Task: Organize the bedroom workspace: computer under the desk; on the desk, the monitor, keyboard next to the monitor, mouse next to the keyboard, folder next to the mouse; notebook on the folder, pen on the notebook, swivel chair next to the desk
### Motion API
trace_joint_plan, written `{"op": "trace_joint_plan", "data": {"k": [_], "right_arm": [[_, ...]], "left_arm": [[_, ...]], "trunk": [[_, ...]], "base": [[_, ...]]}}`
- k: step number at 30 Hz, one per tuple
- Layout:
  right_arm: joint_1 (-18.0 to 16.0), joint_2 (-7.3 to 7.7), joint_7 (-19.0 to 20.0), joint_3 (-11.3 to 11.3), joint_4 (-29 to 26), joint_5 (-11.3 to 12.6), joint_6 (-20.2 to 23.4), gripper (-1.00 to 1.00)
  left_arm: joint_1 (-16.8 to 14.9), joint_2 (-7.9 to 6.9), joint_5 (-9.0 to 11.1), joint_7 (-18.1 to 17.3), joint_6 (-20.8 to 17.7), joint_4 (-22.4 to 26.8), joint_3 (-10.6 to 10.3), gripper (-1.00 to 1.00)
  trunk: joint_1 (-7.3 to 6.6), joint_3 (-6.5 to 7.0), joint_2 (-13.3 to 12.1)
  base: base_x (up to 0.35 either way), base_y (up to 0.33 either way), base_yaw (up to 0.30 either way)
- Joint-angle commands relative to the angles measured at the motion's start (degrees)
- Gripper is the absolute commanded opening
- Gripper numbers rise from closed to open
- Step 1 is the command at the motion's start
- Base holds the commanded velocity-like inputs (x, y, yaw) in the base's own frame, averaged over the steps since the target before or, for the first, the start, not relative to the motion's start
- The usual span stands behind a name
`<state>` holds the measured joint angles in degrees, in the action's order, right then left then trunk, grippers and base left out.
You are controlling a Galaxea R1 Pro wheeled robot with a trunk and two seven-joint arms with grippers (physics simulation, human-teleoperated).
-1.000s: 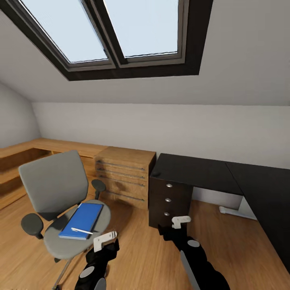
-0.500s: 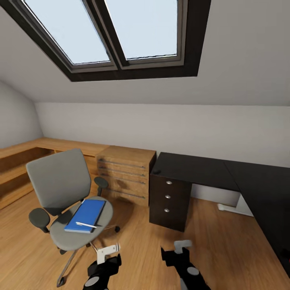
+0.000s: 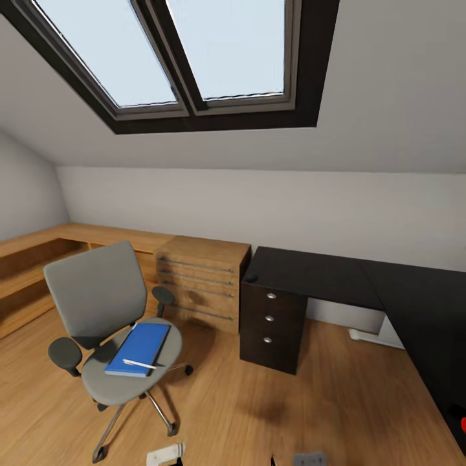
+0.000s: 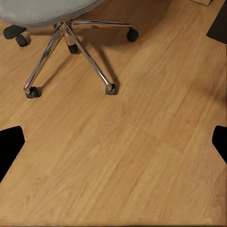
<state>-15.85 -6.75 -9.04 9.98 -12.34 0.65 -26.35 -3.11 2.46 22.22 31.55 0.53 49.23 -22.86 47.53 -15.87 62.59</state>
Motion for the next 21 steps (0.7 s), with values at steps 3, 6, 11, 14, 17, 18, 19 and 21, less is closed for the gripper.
{"op": "trace_joint_plan", "data": {"k": [3,6,11,14,17,18,19,21], "right_arm": [[-0.04,0.05,-0.54,1.09,1.22,-1.01,-0.97,1.00],[-0.05,0.05,-0.43,1.25,1.56,-1.18,-1.13,1.00],[-0.04,0.01,-0.39,1.27,1.75,-1.11,-1.23,1.00],[-0.04,-0.01,-0.42,1.23,1.77,-1.09,-1.25,1.00],[-0.05,-0.02,-0.41,1.20,1.77,-1.09,-1.25,1.00],[-0.05,-0.02,-0.41,1.20,1.75,-1.07,-1.25,1.00],[-0.05,-0.02,-0.40,1.19,1.74,-1.06,-1.25,1.00],[-0.02,-0.02,-0.40,1.12,1.72,-1.02,-1.25,1.00]], "left_arm": [[-0.05,-0.08,0.50,0.30,6.74,-5.68,-0.25,1.00],[-0.05,0.06,0.42,0.19,10.06,-12.45,-0.40,1.00],[-0.05,0.16,0.37,0.21,11.08,-14.78,-0.35,1.00],[-0.05,0.17,0.37,0.25,11.23,-14.90,-0.40,1.00],[-0.05,0.17,0.37,0.26,11.28,-14.93,-0.46,1.00],[-0.05,0.17,0.37,0.26,11.30,-14.94,-0.48,1.00],[-0.05,0.17,0.37,0.26,11.31,-14.94,-0.49,1.00],[-0.05,0.17,0.37,0.26,11.33,-14.95,-0.51,1.00]], "trunk": [[-0.66,0.47,-1.17],[-1.32,1.01,-2.37],[-2.42,1.91,-4.38],[-3.08,2.45,-5.58],[-3.74,2.99,-6.78],[-3.95,3.17,-7.18],[-4.17,3.35,-7.58],[-4.61,3.71,-8.39]], "base": [[0.000,0.000,0.000],[0.000,0.000,0.000],[-0.118,0.000,0.000],[-0.313,0.000,0.000],[-0.326,0.002,-0.040],[-0.331,0.025,-0.142],[-0.332,0.034,-0.169],[-0.334,0.053,-0.237]]}}
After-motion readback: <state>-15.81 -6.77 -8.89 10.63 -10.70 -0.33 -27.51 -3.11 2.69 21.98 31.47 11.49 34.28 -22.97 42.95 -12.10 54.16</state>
